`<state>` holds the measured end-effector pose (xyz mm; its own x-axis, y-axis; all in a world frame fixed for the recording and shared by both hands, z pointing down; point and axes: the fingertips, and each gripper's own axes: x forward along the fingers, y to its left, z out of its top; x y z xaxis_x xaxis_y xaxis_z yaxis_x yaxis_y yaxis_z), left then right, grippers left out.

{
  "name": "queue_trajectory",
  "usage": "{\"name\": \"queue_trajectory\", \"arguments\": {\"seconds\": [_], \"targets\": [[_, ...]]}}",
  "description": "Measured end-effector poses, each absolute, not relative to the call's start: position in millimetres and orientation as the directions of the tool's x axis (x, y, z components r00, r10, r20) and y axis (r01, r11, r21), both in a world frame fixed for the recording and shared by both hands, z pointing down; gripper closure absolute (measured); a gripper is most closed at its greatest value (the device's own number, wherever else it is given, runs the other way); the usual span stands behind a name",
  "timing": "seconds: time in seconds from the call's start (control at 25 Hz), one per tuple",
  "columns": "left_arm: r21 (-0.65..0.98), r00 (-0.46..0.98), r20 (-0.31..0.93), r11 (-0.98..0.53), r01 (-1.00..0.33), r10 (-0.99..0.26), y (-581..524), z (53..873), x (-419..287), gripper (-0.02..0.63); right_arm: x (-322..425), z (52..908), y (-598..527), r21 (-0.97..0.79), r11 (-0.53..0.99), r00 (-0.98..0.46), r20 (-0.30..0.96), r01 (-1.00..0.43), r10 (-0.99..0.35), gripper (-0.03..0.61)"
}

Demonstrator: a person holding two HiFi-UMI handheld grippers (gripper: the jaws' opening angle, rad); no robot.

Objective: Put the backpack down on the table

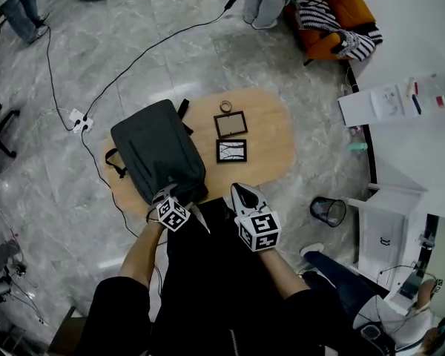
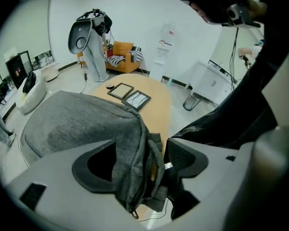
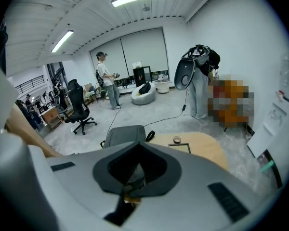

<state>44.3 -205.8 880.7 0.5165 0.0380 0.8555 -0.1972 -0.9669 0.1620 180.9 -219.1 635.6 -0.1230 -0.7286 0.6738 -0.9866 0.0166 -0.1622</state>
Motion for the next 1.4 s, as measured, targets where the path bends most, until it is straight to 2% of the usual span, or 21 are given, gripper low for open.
{"name": "queue_trajectory", "arguments": {"seconds": [0.2, 0.28, 0.32, 0.4, 0.56, 0.88, 1.4], "targets": [[0.163, 0.54, 0.842, -0.949, -0.271, -0.01, -219, 866, 36, 0.287, 170, 634, -221, -0.174, 0.028, -0.139, 0.667, -0.984, -0.732, 0.568], [0.148, 0.557, 0.829, -0.943, -0.299, -0.046, -226, 854, 34, 0.316, 164, 632, -224, -0.179, 0.041, -0.151, 0.661, -0.983, -0.735, 0.568], [0.132, 0.564, 0.823, -0.94, -0.314, -0.073, -231, 847, 32, 0.347, 160, 631, -225, -0.182, 0.049, -0.158, 0.658, -0.982, -0.736, 0.568], [0.092, 0.571, 0.81, -0.931, -0.352, -0.136, -241, 831, 29, 0.46, 153, 628, -229, -0.188, 0.065, -0.174, 0.649, -0.98, -0.741, 0.568], [0.078, 0.582, 0.785, -0.899, -0.432, -0.212, -253, 803, 18, 0.581, 134, 619, -235, -0.206, 0.108, -0.215, 0.624, -0.973, -0.751, 0.568], [0.083, 0.6, 0.738, -0.839, -0.537, -0.311, -265, 745, -3, 0.598, 89, 605, -241, -0.204, 0.227, -0.305, 0.608, -0.952, -0.733, 0.569], [0.078, 0.608, 0.579, -0.705, -0.705, -0.543, -272, 649, -44, 0.598, 41, 581, -251, -0.222, 0.281, -0.358, 0.546, -0.934, -0.757, 0.569]]}}
